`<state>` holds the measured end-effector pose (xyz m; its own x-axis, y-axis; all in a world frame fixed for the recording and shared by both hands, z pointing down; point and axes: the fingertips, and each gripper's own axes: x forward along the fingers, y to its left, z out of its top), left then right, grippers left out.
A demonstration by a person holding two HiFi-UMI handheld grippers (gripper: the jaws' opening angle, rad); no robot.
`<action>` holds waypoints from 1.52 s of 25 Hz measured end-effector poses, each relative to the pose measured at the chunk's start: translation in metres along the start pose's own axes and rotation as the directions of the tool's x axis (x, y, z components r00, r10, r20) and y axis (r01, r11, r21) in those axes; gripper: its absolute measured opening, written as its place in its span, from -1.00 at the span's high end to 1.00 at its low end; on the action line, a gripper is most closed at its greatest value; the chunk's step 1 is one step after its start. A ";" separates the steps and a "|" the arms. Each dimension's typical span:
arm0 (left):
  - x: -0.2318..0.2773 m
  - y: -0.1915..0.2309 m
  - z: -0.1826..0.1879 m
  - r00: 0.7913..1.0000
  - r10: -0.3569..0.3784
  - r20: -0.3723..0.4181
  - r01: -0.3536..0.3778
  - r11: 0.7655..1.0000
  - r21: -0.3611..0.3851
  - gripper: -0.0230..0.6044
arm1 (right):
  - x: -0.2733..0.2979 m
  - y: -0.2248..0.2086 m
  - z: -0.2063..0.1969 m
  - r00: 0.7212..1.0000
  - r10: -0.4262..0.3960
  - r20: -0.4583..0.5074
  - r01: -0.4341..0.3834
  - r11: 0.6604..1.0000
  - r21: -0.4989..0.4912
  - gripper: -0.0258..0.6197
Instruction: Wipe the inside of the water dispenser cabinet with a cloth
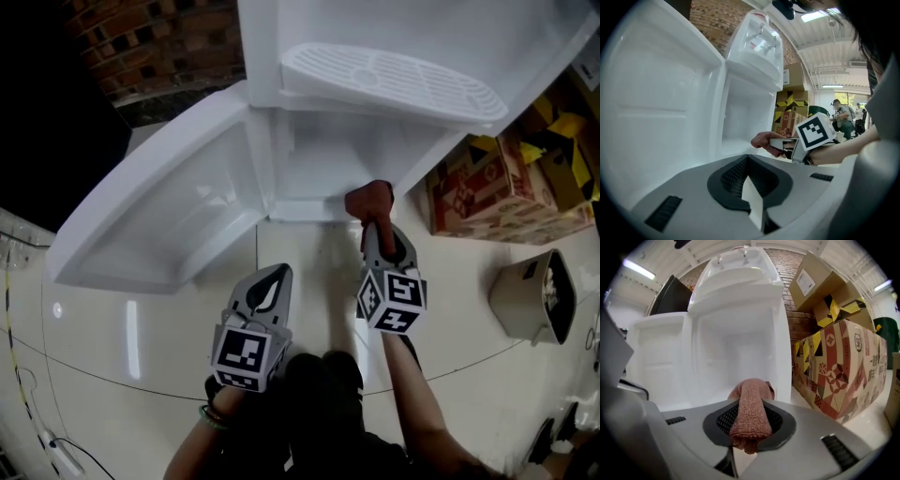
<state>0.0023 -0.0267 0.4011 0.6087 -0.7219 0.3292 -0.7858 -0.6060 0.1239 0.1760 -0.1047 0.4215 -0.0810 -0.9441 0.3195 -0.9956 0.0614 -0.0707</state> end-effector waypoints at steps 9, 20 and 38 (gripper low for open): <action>-0.006 -0.030 -0.011 1.000 -0.013 -0.007 0.013 1.000 -0.020 1.00 | -0.083 0.032 -0.023 0.996 0.093 -0.009 -0.092 0.992 0.087 0.70; -0.008 -0.034 -0.034 1.000 0.009 -0.030 -0.010 0.999 -0.050 1.00 | -0.112 0.050 -0.046 0.993 0.114 -0.041 -0.112 0.992 0.057 0.71; 0.010 -0.064 -0.042 0.996 -0.062 -0.064 0.061 0.998 -0.019 1.00 | -0.129 0.042 -0.049 0.993 0.107 -0.041 -0.103 0.992 0.072 0.71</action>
<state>0.0537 0.0190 0.4356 0.6479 -0.6599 0.3805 -0.7492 -0.6424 0.1615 0.1420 0.0353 0.4236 -0.1884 -0.9181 0.3488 -0.9759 0.1353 -0.1710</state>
